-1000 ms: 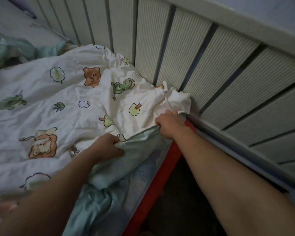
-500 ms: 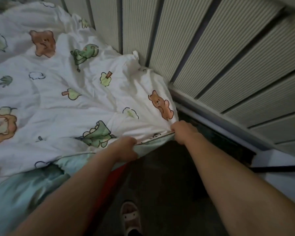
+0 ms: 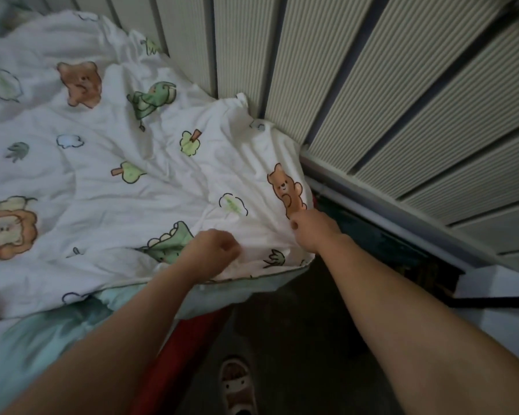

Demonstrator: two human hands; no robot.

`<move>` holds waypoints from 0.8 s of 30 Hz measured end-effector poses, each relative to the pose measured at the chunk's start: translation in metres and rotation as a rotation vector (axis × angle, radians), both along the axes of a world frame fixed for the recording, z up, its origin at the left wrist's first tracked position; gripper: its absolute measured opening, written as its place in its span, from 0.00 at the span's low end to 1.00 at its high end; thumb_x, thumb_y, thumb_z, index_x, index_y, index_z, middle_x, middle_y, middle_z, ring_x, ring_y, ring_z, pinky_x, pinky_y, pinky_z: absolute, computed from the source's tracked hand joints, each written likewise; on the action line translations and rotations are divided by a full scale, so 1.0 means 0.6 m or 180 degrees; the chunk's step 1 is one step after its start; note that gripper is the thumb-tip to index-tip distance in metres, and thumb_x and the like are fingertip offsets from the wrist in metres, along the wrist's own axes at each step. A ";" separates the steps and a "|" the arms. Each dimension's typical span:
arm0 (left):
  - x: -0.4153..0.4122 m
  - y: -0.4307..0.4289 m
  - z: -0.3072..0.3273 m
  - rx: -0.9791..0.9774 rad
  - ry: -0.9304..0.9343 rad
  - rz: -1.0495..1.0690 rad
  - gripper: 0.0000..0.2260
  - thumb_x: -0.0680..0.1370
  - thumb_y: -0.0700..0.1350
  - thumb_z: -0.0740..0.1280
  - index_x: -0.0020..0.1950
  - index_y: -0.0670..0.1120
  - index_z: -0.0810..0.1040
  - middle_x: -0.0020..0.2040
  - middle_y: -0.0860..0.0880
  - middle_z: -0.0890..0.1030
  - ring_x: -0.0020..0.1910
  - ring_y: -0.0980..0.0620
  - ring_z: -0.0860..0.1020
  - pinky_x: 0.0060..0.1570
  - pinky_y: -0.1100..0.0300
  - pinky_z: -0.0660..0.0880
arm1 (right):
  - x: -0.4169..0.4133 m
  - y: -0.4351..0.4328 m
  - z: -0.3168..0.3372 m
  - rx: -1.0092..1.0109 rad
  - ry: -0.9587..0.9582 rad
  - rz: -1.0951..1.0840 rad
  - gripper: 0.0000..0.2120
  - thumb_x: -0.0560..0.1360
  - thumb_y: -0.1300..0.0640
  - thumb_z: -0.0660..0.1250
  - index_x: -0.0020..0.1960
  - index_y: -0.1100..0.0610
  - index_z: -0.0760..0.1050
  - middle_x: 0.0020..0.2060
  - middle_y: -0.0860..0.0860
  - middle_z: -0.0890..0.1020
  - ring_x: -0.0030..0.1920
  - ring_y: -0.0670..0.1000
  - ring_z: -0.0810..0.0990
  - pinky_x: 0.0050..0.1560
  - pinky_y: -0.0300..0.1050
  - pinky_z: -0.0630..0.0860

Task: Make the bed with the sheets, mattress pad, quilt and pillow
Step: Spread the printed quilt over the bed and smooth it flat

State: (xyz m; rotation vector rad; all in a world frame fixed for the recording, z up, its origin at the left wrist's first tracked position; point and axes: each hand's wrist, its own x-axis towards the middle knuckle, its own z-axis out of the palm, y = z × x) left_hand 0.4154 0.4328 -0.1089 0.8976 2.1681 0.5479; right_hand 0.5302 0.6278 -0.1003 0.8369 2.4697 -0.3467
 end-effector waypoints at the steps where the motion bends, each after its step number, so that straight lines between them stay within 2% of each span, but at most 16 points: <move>1: -0.007 0.002 0.005 0.0194 0.0158 0.0266 0.06 0.76 0.47 0.67 0.45 0.47 0.82 0.43 0.50 0.82 0.46 0.50 0.80 0.49 0.58 0.75 | -0.017 0.003 0.005 0.0034 0.0262 -0.0010 0.13 0.76 0.61 0.58 0.60 0.54 0.70 0.56 0.58 0.75 0.48 0.57 0.75 0.42 0.46 0.70; 3: -0.025 0.000 0.012 0.0373 0.0351 0.0665 0.07 0.75 0.43 0.66 0.50 0.48 0.82 0.48 0.50 0.83 0.48 0.50 0.80 0.48 0.60 0.74 | -0.056 0.007 0.006 0.0020 0.0727 -0.0020 0.25 0.76 0.65 0.57 0.71 0.51 0.61 0.64 0.58 0.71 0.55 0.59 0.74 0.46 0.48 0.71; 4: -0.036 -0.005 0.012 0.0419 0.0401 0.0807 0.09 0.75 0.41 0.65 0.52 0.49 0.82 0.50 0.50 0.82 0.49 0.50 0.80 0.47 0.61 0.73 | -0.076 0.010 0.006 0.0065 0.0876 -0.0045 0.26 0.76 0.66 0.57 0.72 0.51 0.60 0.63 0.57 0.71 0.56 0.59 0.74 0.47 0.48 0.71; 7: -0.067 -0.020 0.007 0.0561 0.0546 0.1029 0.13 0.75 0.39 0.65 0.58 0.48 0.79 0.57 0.49 0.80 0.54 0.50 0.78 0.53 0.59 0.73 | -0.127 0.024 0.001 0.0351 0.1165 -0.0261 0.14 0.77 0.63 0.57 0.61 0.58 0.70 0.58 0.58 0.72 0.57 0.59 0.72 0.47 0.48 0.70; 11: -0.103 -0.025 -0.001 0.0531 0.0822 0.0778 0.20 0.75 0.38 0.65 0.67 0.47 0.74 0.66 0.47 0.74 0.64 0.47 0.72 0.61 0.56 0.68 | -0.171 0.052 -0.018 0.0395 0.1040 -0.0585 0.19 0.78 0.60 0.58 0.68 0.55 0.66 0.63 0.60 0.68 0.62 0.62 0.69 0.56 0.53 0.72; 14: -0.121 -0.016 -0.016 0.0606 0.0881 0.0751 0.21 0.74 0.38 0.65 0.67 0.46 0.73 0.67 0.47 0.73 0.65 0.47 0.72 0.62 0.55 0.68 | -0.201 0.072 -0.043 0.0247 0.0884 -0.0888 0.24 0.79 0.55 0.57 0.74 0.47 0.58 0.68 0.61 0.65 0.65 0.63 0.67 0.63 0.55 0.69; 16: -0.119 -0.013 -0.025 0.0656 0.0854 0.0748 0.20 0.74 0.37 0.65 0.66 0.45 0.74 0.66 0.47 0.73 0.65 0.47 0.72 0.62 0.55 0.69 | -0.211 0.076 -0.058 0.0070 0.0863 -0.1035 0.27 0.79 0.51 0.59 0.75 0.42 0.53 0.68 0.61 0.65 0.66 0.63 0.67 0.63 0.55 0.69; 17: -0.121 -0.010 -0.034 0.0667 0.0849 0.0749 0.20 0.74 0.36 0.65 0.66 0.45 0.74 0.66 0.47 0.73 0.64 0.46 0.72 0.62 0.55 0.69 | -0.219 0.077 -0.069 -0.0012 0.0928 -0.1032 0.28 0.79 0.52 0.60 0.75 0.41 0.53 0.67 0.60 0.67 0.65 0.62 0.68 0.63 0.54 0.69; 19: -0.121 -0.007 -0.048 0.0675 0.0844 0.0738 0.21 0.73 0.36 0.65 0.66 0.45 0.74 0.66 0.47 0.74 0.62 0.45 0.73 0.61 0.54 0.71 | -0.225 0.076 -0.076 -0.0016 0.1095 -0.0794 0.28 0.79 0.59 0.59 0.75 0.42 0.57 0.64 0.59 0.72 0.62 0.61 0.72 0.60 0.52 0.72; 21: -0.122 -0.007 -0.055 0.0639 0.0851 0.0729 0.21 0.73 0.36 0.65 0.65 0.46 0.74 0.66 0.49 0.74 0.59 0.44 0.74 0.58 0.53 0.73 | -0.220 0.080 -0.074 0.0477 0.1102 -0.0460 0.22 0.79 0.62 0.57 0.72 0.49 0.65 0.60 0.60 0.75 0.59 0.61 0.75 0.57 0.52 0.74; 24: -0.125 -0.004 -0.055 0.0565 0.0810 0.0746 0.21 0.73 0.37 0.65 0.66 0.46 0.74 0.67 0.49 0.73 0.59 0.44 0.74 0.57 0.53 0.73 | -0.189 0.115 -0.073 0.1084 0.0530 -0.0799 0.15 0.81 0.61 0.53 0.63 0.60 0.73 0.60 0.61 0.77 0.59 0.62 0.76 0.57 0.53 0.73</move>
